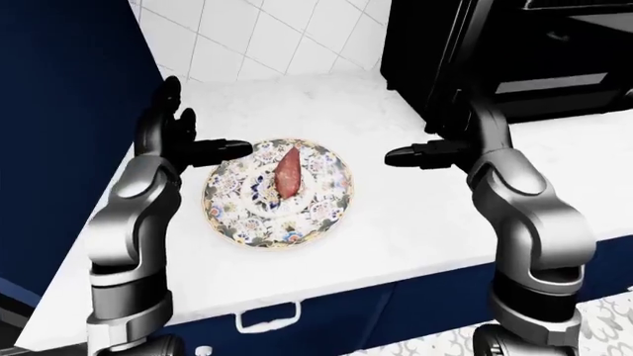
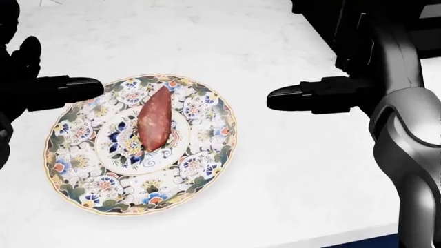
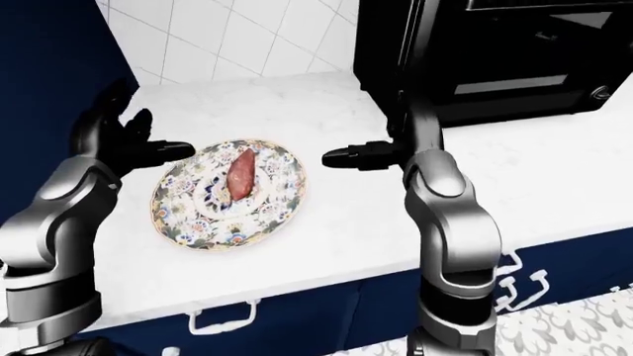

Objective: Place the sweet potato on the top rack of the oven.

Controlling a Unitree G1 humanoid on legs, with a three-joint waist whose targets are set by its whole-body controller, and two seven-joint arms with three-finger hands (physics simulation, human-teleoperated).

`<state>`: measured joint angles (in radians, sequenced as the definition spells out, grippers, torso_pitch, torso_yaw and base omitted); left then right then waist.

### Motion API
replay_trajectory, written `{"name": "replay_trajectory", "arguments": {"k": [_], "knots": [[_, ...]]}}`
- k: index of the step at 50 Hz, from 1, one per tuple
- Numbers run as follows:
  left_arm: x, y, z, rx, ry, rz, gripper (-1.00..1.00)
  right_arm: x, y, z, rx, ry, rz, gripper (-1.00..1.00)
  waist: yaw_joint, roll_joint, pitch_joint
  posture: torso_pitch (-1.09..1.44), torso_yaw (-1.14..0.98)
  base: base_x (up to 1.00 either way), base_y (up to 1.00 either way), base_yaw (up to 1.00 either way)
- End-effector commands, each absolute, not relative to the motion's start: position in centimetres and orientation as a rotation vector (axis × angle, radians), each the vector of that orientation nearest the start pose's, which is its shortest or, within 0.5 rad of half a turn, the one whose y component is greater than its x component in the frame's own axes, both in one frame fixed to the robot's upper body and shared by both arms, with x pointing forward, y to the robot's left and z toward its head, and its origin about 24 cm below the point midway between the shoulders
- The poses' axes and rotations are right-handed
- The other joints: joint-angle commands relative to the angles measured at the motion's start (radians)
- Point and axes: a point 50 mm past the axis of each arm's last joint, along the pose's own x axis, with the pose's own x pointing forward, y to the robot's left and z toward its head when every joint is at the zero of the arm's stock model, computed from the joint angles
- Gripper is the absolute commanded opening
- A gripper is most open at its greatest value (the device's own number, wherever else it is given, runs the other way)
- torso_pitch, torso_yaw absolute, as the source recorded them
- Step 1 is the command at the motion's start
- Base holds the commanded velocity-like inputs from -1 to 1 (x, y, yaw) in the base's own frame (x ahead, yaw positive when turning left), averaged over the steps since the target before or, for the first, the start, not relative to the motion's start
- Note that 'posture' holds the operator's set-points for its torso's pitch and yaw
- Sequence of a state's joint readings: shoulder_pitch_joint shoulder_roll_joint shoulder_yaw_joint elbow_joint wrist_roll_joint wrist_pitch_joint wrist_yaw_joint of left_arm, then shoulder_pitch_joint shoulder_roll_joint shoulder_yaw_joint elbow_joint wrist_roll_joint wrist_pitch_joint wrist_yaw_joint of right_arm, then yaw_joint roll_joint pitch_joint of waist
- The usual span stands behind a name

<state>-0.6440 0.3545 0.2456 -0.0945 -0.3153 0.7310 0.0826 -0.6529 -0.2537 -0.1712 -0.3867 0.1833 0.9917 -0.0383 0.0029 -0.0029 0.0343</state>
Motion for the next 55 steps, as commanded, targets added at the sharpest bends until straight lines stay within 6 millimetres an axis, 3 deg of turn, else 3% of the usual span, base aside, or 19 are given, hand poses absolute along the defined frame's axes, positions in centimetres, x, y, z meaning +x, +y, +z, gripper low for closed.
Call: {"name": "replay_trajectory", "arguments": {"k": [1,2,5,7,9,10,11,12,14,16,21,23,25,26,34,45,55], "knots": [[33.0,21.7,23.3,-0.032,-0.170,0.097,1.00,30.5,-17.2,24.5,-0.067,-0.149,0.002,1.00,0.008,0.009,-0.041,0.00,0.00,0.00,0.00,0.26],[32.9,21.7,23.3,-0.032,-0.170,0.097,1.00,30.5,-17.2,24.5,-0.067,-0.146,0.004,1.00,0.031,0.014,-0.035,0.00,0.00,0.00,0.00,1.00],[32.9,21.7,23.4,-0.033,-0.170,0.096,1.00,30.5,-17.2,24.6,-0.073,-0.147,0.005,1.00,0.026,0.023,-0.021,0.00,0.00,0.00,0.00,1.00],[32.9,21.7,23.2,-0.033,-0.168,0.097,1.00,30.6,-17.2,24.5,-0.074,-0.144,0.004,1.00,0.029,0.008,-0.020,0.00,0.00,0.00,0.00,1.00],[32.8,21.7,23.1,-0.033,-0.168,0.098,1.00,30.5,-17.1,24.5,-0.076,-0.143,0.004,1.00,0.023,-0.029,-0.001,0.00,0.00,0.00,0.00,1.00],[32.8,21.7,23.1,-0.033,-0.169,0.097,1.00,30.5,-17.1,24.5,-0.075,-0.143,0.004,1.00,0.021,-0.062,0.004,0.00,0.00,0.00,0.00,1.00],[32.8,21.8,23.2,-0.033,-0.168,0.097,1.00,30.5,-17.2,24.4,-0.076,-0.143,0.003,1.00,0.006,-0.105,-0.007,0.00,0.00,0.00,0.00,1.00],[32.8,21.8,23.0,-0.034,-0.167,0.097,1.00,30.6,-17.1,24.4,-0.079,-0.143,0.003,1.00,0.006,-0.076,-0.002,0.00,0.00,0.00,0.00,1.00],[32.8,21.8,22.9,-0.034,-0.166,0.096,1.00,30.6,-17.0,24.5,-0.100,-0.145,0.000,1.00,0.005,-0.077,-0.012,0.00,0.00,0.00,0.00,0.75],[32.8,21.9,22.7,-0.033,-0.165,0.096,1.00,30.8,-17.0,24.5,-0.113,-0.144,-0.002,1.00,0.010,-0.063,-0.013,0.00,0.00,0.00,0.00,0.00],[32.5,22.1,22.3,-0.034,-0.163,0.096,1.00,31.0,-16.9,24.5,-0.128,-0.138,-0.002,1.00,0.004,-0.025,0.005,0.00,0.00,0.00,0.00,0.00],[32.5,22.0,22.3,-0.036,-0.163,0.094,1.00,31.1,-17.0,24.7,-0.133,-0.142,-0.006,1.00,-0.007,0.005,0.005,0.00,0.00,0.00,0.00,0.00],[32.5,22.0,22.2,-0.038,-0.164,0.090,1.00,31.3,-16.8,25.2,-0.139,-0.148,-0.006,1.00,-0.018,0.061,-0.012,0.00,0.00,0.00,0.00,0.00],[32.5,22.0,22.1,-0.039,-0.164,0.089,1.00,31.4,-16.8,25.5,-0.145,-0.150,-0.002,1.00,-0.013,0.040,0.000,0.00,0.00,0.00,0.00,0.00],[32.5,22.0,22.2,-0.043,-0.168,0.086,1.00,32.4,-15.2,27.5,-0.211,-0.164,0.078,1.00,-0.001,0.015,-0.015,0.00,0.00,0.00,0.00,0.00],[32.6,21.7,22.4,-0.046,-0.169,0.079,1.00,35.0,-13.1,29.4,-0.266,-0.192,0.137,1.00,0.001,0.020,-0.024,0.00,0.00,0.00,0.00,0.00],[32.7,21.9,22.3,-0.049,-0.169,0.082,1.00,36.8,-10.8,31.8,-0.506,-0.204,0.276,1.00,-0.006,0.031,-0.027,0.00,0.00,0.00,0.00,0.00]]}}
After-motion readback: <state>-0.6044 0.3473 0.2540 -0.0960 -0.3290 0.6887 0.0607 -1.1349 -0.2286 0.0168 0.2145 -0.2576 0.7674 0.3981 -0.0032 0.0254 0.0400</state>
